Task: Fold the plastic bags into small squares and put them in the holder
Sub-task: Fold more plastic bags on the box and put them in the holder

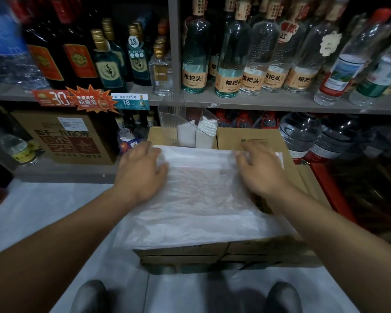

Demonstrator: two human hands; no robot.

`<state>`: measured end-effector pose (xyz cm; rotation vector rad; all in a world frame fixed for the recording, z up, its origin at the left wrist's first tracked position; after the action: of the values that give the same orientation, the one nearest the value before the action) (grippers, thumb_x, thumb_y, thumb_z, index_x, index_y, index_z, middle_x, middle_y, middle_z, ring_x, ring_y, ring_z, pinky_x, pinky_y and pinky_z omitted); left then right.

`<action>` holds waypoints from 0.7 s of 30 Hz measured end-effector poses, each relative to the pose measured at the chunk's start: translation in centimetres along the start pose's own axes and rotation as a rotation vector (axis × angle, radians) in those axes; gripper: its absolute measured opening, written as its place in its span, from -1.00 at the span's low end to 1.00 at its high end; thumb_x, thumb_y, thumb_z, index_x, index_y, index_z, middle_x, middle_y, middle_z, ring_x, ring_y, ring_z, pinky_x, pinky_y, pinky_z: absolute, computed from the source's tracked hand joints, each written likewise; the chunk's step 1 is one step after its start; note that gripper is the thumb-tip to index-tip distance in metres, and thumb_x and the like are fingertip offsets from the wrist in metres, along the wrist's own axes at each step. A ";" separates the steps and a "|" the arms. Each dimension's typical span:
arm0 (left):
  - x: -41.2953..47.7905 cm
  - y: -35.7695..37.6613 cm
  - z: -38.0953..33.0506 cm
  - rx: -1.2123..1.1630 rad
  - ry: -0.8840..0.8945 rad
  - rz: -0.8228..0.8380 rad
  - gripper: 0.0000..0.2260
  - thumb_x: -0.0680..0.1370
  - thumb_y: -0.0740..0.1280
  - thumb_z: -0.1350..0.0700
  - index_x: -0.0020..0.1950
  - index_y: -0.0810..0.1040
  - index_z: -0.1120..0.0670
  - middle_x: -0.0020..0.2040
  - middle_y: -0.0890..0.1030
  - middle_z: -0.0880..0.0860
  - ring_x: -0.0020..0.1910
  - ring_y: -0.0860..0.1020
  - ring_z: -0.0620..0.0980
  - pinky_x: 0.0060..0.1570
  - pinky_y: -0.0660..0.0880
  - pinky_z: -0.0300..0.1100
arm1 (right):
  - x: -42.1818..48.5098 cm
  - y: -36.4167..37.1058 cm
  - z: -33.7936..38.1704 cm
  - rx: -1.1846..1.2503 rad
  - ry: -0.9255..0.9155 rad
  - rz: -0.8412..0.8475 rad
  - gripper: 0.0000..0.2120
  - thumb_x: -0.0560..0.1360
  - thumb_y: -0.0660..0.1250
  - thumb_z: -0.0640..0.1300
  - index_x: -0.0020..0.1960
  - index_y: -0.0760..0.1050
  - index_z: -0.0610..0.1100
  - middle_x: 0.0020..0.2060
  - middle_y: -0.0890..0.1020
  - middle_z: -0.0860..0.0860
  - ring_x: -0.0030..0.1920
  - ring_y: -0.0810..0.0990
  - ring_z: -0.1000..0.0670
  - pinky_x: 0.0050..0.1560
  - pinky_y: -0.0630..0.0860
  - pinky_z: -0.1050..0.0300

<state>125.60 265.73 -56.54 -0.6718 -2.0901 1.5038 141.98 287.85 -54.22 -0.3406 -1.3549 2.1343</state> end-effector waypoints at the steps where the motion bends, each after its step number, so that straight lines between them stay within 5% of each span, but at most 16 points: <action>1: -0.3 1.2 -0.5 0.029 0.028 0.090 -0.47 0.66 0.08 -0.21 0.55 0.31 0.03 0.62 0.18 0.15 0.60 0.11 0.12 0.56 0.05 0.09 | -0.2 2.0 0.7 -0.014 -0.021 0.127 -0.46 0.69 0.01 0.17 0.58 0.26 -0.07 0.58 0.24 -0.07 0.59 0.11 -0.10 0.56 0.06 -0.06; 4: -1.1 4.3 -0.4 0.101 0.040 0.288 -0.36 0.66 -0.04 -0.29 0.66 0.02 0.00 0.68 -0.11 0.08 0.64 -0.16 0.03 0.60 -0.14 0.06 | -0.8 5.1 -0.8 -0.093 0.017 0.369 -0.36 0.66 -0.19 0.28 0.65 0.00 0.01 0.64 -0.06 0.01 0.63 -0.18 -0.05 0.60 -0.21 -0.08; 11: -1.4 5.4 0.0 0.183 0.065 0.295 -0.26 0.59 -0.20 -0.40 0.65 -0.25 -0.03 0.65 -0.30 0.04 0.62 -0.31 0.03 0.57 -0.26 0.10 | -0.2 2.8 -7.5 -0.244 0.069 0.354 -0.36 0.65 -0.13 0.31 0.65 -0.07 0.08 0.63 -0.17 -0.01 0.61 -0.27 -0.05 0.58 -0.29 -0.09; 14: -1.6 4.0 -0.6 0.095 0.051 0.176 -0.29 0.60 -0.13 -0.40 0.66 -0.07 -0.06 0.67 -0.21 0.09 0.64 -0.21 0.07 0.56 -0.24 0.13 | -0.6 1.1 -5.5 -0.130 0.055 0.232 -0.38 0.66 -0.06 0.28 0.64 0.03 0.04 0.64 -0.09 0.01 0.62 -0.23 -0.03 0.58 -0.25 -0.07; 17: -2.4 1.1 -1.8 0.055 0.088 0.005 -0.38 0.54 -0.06 -0.33 0.46 0.33 -0.02 0.56 0.24 0.13 0.54 0.18 0.12 0.54 -0.03 0.20 | -3.3 0.3 -0.7 -0.010 -0.026 0.210 -0.44 0.69 0.00 0.19 0.63 0.13 -0.01 0.64 0.00 0.03 0.62 -0.17 0.01 0.53 -0.18 0.06; 19: -3.6 0.6 -2.5 0.100 0.145 0.060 -0.34 0.47 -0.14 -0.32 0.36 0.44 -0.03 0.42 0.40 0.05 0.47 0.30 0.10 0.53 0.01 0.21 | -6.2 1.4 2.3 -0.015 -0.123 0.270 -0.43 0.69 -0.01 0.19 0.63 0.11 0.00 0.63 -0.01 0.04 0.62 -0.16 0.01 0.52 -0.17 0.08; 21: -5.5 1.4 -2.6 0.149 0.169 0.189 -0.31 0.49 -0.18 -0.32 0.46 0.38 -0.07 0.54 0.30 0.06 0.57 0.17 0.08 0.55 -0.09 0.19 | -8.4 3.9 3.9 -0.053 -0.176 0.378 -0.41 0.69 -0.04 0.20 0.65 0.02 0.00 0.64 -0.07 0.03 0.62 -0.20 0.00 0.54 -0.24 0.06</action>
<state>131.65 264.48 -57.70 -0.9262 -1.8114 1.6241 145.47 278.72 -56.71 -0.4707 -1.5478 2.4877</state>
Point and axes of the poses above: each hand's wrist, its own x-axis towards the middle knuckle, its own y-axis out of the palm, z = x × y, the point moved 9 cm from there along x, towards the middle knuckle
